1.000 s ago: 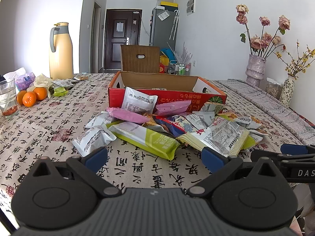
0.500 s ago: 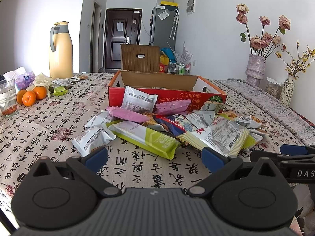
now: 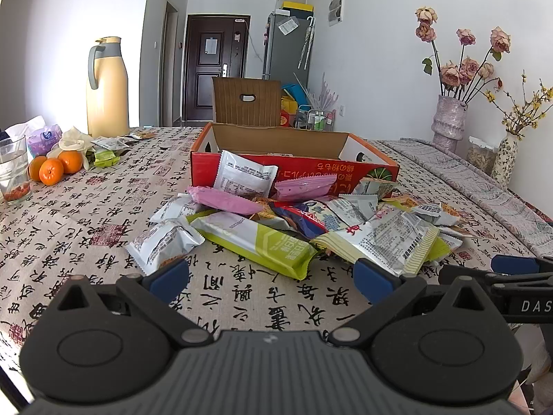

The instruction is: Organize snacks

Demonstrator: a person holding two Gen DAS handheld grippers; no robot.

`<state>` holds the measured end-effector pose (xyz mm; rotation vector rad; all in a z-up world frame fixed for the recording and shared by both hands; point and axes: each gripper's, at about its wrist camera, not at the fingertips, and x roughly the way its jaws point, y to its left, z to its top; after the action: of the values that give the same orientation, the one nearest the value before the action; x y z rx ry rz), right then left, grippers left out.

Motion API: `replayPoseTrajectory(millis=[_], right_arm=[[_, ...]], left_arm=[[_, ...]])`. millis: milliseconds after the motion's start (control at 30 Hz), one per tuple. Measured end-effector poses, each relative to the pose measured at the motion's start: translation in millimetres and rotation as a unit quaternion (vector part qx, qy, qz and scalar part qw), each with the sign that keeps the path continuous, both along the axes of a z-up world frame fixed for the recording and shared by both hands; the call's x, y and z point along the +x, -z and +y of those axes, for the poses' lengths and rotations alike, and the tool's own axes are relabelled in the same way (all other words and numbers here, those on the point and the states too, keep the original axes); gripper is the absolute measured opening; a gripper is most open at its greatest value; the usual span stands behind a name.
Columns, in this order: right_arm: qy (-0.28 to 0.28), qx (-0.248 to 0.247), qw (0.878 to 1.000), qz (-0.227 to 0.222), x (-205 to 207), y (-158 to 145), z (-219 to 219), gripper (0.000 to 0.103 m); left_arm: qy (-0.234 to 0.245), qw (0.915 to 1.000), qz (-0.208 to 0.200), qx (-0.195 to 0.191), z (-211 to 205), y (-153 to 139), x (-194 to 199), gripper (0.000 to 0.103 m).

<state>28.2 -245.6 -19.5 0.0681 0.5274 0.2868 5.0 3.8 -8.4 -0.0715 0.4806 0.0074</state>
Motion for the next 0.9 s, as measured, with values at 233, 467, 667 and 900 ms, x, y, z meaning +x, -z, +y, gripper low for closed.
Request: replayPoseTrajectory(millis=[233,467,667,900], right_arm=[[0.0,0.0,1.0,0.001,2,-1,0,0.103],[-0.005,0.001,1.0,0.003,5,-4,0,0.103],[-0.013,-0.001,1.0,-0.011,16,-17,9,0.103],[0.004,-0.027,1.0,0.002,49,-22,41,0.103]], left_arm=[[0.0,1.0,0.0,-0.001,0,0,0,0.103],[-0.007,1.0,-0.001,0.0,4,3,2,0.103],[-0.017,0.9998,-0.001,-0.005,13,0,11,0.103],[-0.031,0.9994,0.003,-0.013,29,0,25,0.103]])
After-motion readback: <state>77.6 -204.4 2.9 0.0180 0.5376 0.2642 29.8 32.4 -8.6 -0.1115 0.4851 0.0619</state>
